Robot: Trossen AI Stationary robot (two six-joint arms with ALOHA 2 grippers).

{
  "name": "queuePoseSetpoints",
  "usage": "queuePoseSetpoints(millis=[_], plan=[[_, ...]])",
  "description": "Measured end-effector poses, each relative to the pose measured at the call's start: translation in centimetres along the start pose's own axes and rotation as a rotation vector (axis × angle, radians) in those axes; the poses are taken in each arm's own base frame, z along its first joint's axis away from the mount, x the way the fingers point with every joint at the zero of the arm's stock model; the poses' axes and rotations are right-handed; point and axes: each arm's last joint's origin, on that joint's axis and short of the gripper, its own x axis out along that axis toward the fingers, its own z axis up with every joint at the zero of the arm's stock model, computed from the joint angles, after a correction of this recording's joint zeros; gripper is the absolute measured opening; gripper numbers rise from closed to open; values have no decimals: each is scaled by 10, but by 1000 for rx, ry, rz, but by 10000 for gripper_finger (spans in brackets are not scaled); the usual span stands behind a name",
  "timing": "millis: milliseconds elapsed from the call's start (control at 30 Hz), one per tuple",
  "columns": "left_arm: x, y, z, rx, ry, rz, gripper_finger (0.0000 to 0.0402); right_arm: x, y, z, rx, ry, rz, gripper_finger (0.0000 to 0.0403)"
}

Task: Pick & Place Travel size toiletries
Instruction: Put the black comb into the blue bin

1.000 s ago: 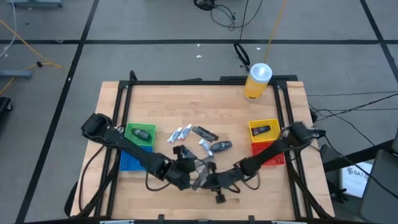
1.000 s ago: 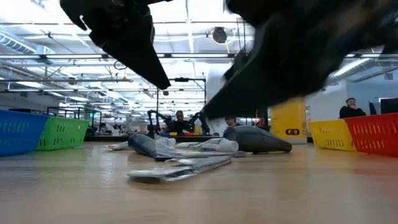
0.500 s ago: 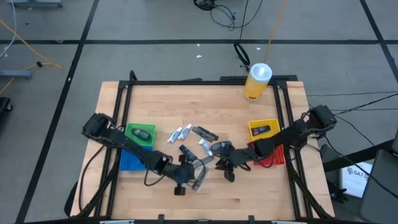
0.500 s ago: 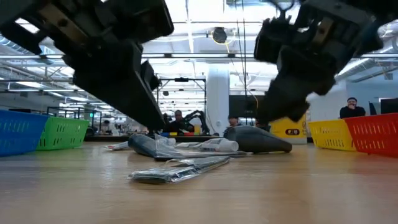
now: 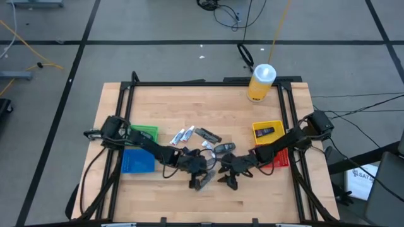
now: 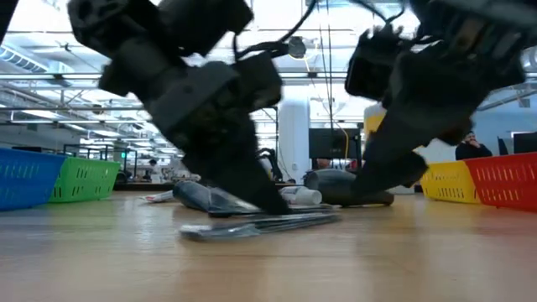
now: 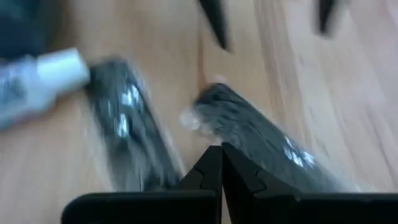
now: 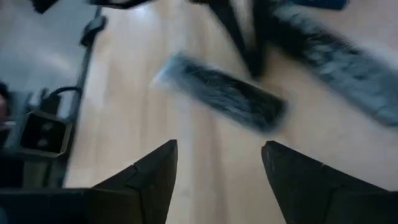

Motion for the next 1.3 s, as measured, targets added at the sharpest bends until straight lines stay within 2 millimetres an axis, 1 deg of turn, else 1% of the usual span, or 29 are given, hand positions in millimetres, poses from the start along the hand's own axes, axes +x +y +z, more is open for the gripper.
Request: queuePoseSetpoints(millis=[100,200,233,300,367,467,567,667,767,867,933,1067,1200,1300], plan=[[11,-4,10,58,-58,-69,6,0,7,-9,-3,16,-10,222],[12,-15,26,141,-84,-139,6,-1,12,-17,-19,29,-41,214],[10,-19,30,159,-82,-145,4,-1,13,-20,-21,25,-68,212],[4,-26,35,187,-24,-126,2,-1,13,-24,-21,13,-106,209],[-3,-35,42,214,-8,-103,4,-2,13,-28,-25,13,-113,206],[-16,-48,45,247,30,-92,3,-3,12,-33,-40,16,-111,207],[-18,-56,38,260,78,-88,3,-2,12,-35,-89,11,-99,214],[-10,-57,31,246,86,-58,4,3,16,-39,-195,-18,-71,225],[-1,-52,27,215,89,-32,2,12,19,-47,-317,-45,-42,241],[5,-47,20,187,123,-15,8,21,24,-54,-450,-71,-57,255],[8,-45,19,172,126,-11,9,24,28,-57,-510,-75,-73,261],[11,-43,18,157,127,-7,2,27,37,-58,-583,-59,-93,267],[9,-45,23,120,90,-19,9,29,43,-57,-636,-47,-117,267],[1,-48,29,81,71,-30,5,30,46,-55,-676,-44,-149,267]])
